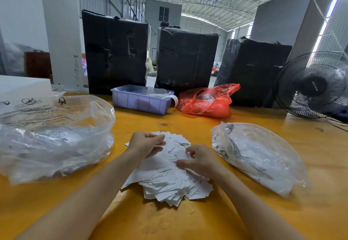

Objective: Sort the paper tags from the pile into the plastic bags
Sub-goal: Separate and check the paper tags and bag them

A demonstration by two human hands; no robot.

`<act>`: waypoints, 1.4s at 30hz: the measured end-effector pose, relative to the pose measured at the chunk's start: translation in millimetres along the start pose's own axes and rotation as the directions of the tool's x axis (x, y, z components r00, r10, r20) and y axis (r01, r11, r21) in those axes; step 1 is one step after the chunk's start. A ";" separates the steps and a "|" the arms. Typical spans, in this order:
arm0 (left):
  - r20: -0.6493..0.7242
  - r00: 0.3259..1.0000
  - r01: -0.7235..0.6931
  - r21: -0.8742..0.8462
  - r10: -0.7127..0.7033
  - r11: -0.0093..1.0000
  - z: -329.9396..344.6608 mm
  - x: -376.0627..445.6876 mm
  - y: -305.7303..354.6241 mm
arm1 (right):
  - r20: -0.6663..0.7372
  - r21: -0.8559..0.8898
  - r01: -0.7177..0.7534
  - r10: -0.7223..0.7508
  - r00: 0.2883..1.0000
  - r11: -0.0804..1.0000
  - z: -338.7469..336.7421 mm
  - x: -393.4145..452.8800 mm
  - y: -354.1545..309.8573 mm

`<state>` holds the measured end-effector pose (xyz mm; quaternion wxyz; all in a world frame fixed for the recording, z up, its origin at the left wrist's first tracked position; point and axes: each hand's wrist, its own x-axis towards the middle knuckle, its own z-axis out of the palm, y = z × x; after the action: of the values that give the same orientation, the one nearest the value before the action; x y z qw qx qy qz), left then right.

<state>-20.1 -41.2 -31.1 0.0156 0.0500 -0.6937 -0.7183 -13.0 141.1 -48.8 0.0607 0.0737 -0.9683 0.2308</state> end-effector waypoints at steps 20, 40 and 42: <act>0.055 0.998 0.036 -0.028 -0.035 0.999 2.6 -5.1 3.2 | 0.151 0.953 -0.203 0.227 0.962 0.225 -20.9 -3.9 -20.1; 0.090 0.991 -0.090 -0.109 0.100 0.990 7.7 -12.5 12.3 | -0.056 0.874 -0.053 0.208 0.976 0.482 -19.6 -11.7 -17.7; 0.103 0.988 -0.101 -0.115 0.113 0.988 8.9 -12.7 12.7 | -0.022 0.883 -0.063 0.176 0.984 0.466 -19.5 -13.2 -20.3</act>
<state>-8.9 -31.6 -17.5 0.0190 -0.0276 -0.6547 -0.7551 5.1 133.6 -24.6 0.0512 0.0137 -0.7109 0.7013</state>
